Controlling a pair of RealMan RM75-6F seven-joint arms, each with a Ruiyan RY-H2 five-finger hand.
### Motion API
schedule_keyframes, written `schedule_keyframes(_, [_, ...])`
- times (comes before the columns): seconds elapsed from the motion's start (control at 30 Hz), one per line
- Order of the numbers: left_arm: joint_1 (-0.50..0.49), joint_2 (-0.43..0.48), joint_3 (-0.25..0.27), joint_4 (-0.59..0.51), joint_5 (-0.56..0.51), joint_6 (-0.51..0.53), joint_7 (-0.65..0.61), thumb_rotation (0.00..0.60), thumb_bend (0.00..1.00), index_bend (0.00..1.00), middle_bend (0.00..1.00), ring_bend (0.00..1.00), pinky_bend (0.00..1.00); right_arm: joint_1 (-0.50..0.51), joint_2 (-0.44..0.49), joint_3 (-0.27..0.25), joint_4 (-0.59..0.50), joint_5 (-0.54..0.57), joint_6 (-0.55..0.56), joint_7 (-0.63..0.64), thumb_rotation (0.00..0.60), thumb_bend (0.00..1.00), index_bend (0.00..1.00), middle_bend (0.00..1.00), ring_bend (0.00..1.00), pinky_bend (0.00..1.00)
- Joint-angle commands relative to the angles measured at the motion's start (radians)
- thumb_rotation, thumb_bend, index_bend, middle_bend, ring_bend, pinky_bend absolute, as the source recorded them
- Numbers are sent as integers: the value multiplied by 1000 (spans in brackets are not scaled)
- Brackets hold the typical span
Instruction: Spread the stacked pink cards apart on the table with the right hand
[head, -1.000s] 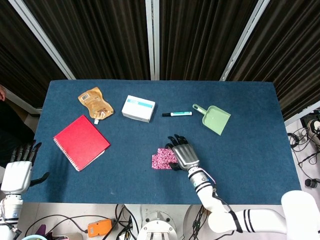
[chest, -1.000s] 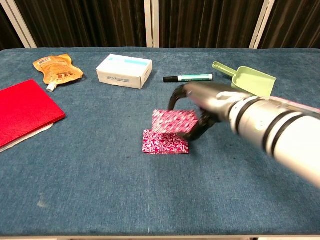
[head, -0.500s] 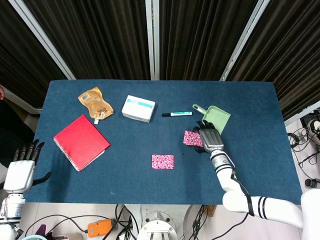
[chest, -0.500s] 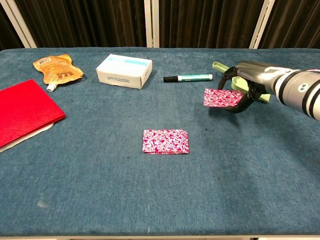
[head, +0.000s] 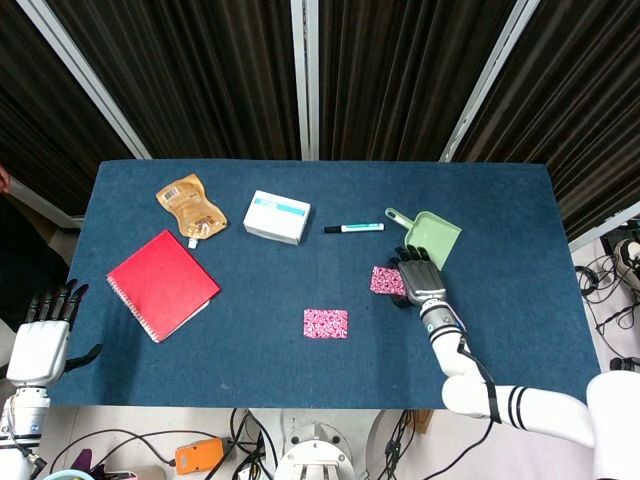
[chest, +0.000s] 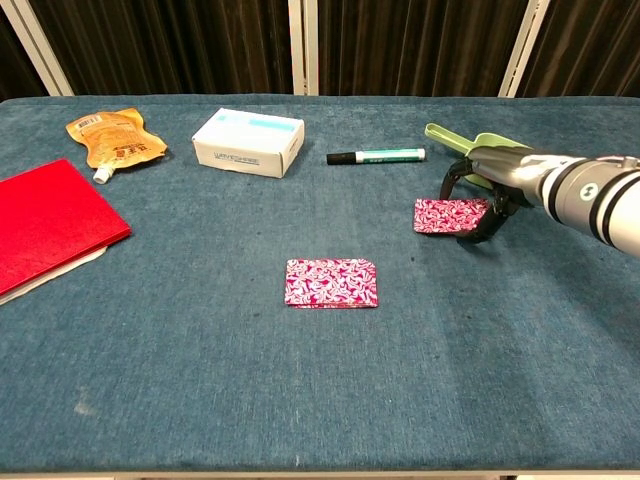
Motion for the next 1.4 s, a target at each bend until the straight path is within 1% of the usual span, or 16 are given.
schedule_keyframes(0.03, [1,-2,0,3,2,2,-3,600,126,74,0,0,0,-3,8,-9,-14,-1,4,-2,600,583,236,161,0,51])
schedule_keyframes(0.17, [3,-5,2,11,6,9,-6,600,126,74,0,0,0,-21,43,-18,-75,-36,24,25,600,567,182,160,0,32])
schedule_keyframes(0.27, [6,-4,2,14,4,11,-10,600,126,74,0,0,0,-43,87,-27,-158,-99,59,49,600,529,171,156,0,30])
schedule_keyframes(0.3, [7,-3,2,15,4,12,-12,600,126,74,0,0,0,-51,106,-29,-201,-126,73,59,600,522,172,155,0,30])
schedule_keyframes(0.43, [7,-3,2,13,8,16,-13,600,126,74,0,0,0,-63,143,-46,-325,-204,103,61,600,502,222,155,0,30])
schedule_keyframes(0.5, [8,-3,3,12,9,17,-12,600,126,74,0,0,0,-60,136,-62,-368,-228,108,45,600,482,251,155,0,30])
schedule_keyframes(0.57, [9,-3,3,11,9,18,-11,600,126,74,0,0,0,-50,113,-77,-390,-231,104,21,600,479,267,155,0,30])
schedule_keyframes(0.67, [11,-3,5,11,9,19,-11,600,126,74,0,0,0,-31,58,-90,-385,-210,99,-17,600,476,281,155,0,29])
schedule_keyframes(0.8, [13,-4,6,15,8,19,-15,600,126,74,0,0,0,-13,-35,-103,-338,-175,127,-78,600,475,303,155,0,29])
schedule_keyframes(0.97, [12,-9,8,24,7,13,-21,600,126,74,0,0,0,1,-130,-97,-272,-142,162,-125,600,475,310,155,0,29])
schedule_keyframes(1.1, [11,-13,6,33,7,11,-27,600,126,74,0,0,0,6,-176,-83,-240,-123,183,-144,600,475,310,155,0,29])
schedule_keyframes(1.4, [11,-18,6,47,8,10,-37,600,126,74,0,0,0,17,-216,-57,-206,-78,194,-175,600,475,307,155,0,28])
